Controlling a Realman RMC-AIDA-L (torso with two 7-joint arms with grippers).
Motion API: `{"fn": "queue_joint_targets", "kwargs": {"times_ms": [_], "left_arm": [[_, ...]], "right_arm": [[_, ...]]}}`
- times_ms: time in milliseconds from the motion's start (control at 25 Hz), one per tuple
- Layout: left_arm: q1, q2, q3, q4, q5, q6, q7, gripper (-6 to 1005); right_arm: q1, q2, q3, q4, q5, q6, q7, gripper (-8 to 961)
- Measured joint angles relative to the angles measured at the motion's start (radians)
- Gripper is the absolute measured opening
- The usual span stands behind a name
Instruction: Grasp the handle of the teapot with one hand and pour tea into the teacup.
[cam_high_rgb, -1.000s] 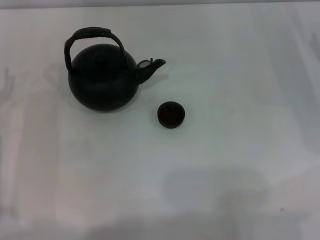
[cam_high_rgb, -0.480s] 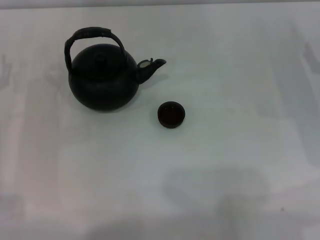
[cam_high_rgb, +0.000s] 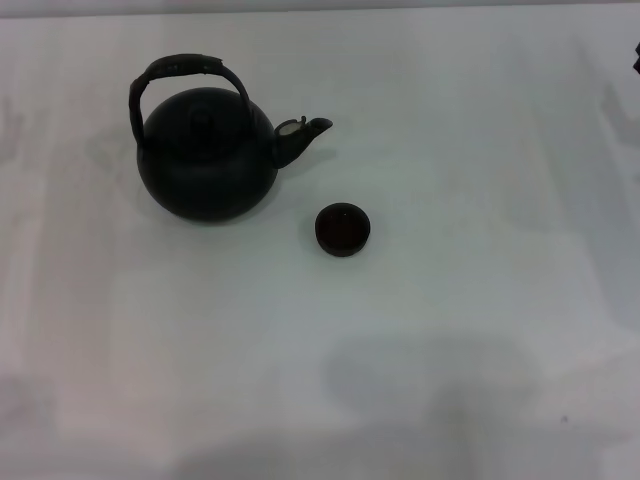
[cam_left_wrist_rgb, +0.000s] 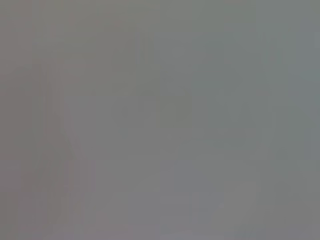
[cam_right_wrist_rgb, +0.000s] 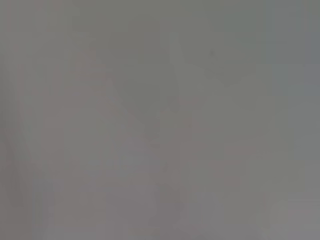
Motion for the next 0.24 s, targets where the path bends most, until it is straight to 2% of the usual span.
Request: {"fn": "queue_joint_targets", "kwargs": {"times_ms": [240], "left_arm": [[-0.011,0.001,0.000,0.000,0.002,-0.019,0.003,861]], "right_arm": [[0.017,0.002,-0.014,0.006,0.000,-0.023,-0.004,840]]}}
